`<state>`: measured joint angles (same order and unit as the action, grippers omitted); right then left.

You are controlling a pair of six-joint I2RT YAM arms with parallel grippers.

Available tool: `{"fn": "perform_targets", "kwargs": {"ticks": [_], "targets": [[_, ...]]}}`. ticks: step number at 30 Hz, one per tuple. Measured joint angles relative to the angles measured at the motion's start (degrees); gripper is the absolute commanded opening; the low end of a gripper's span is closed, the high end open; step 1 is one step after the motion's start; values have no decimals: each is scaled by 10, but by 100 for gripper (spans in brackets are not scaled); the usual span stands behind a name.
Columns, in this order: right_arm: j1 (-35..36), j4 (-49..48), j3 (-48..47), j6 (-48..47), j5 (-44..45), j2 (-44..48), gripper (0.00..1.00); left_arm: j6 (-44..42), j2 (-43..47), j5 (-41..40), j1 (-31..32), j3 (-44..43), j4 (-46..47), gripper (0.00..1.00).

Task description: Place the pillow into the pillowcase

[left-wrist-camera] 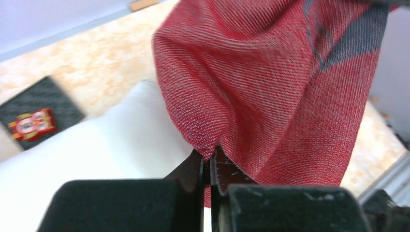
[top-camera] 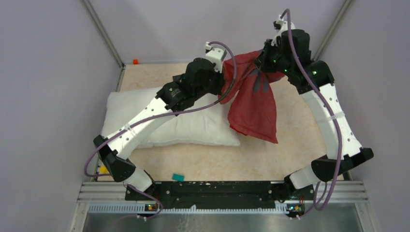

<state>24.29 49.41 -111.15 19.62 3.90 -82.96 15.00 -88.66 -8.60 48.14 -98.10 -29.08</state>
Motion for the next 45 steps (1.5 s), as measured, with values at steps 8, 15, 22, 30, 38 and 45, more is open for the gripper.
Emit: {"fn": "perform_targets", "kwargs": {"ticks": [8,15,22,30,38,45], "targets": [[9,7,68,8,4,-44,68,5,9,-33,-154,-18,-49,0],[79,-43,224,19,55,-10,78,14,12,-37,-217,-7,-76,0],[145,-100,437,74,96,33,79,16,12,-30,-228,4,-78,0],[141,-115,502,109,182,8,0,15,12,-24,-230,4,-78,0],[-22,-54,302,88,253,-20,0,16,-2,9,-230,-63,-82,0],[-143,-42,53,59,288,-28,0,30,-21,41,-219,-177,-95,0]]}}
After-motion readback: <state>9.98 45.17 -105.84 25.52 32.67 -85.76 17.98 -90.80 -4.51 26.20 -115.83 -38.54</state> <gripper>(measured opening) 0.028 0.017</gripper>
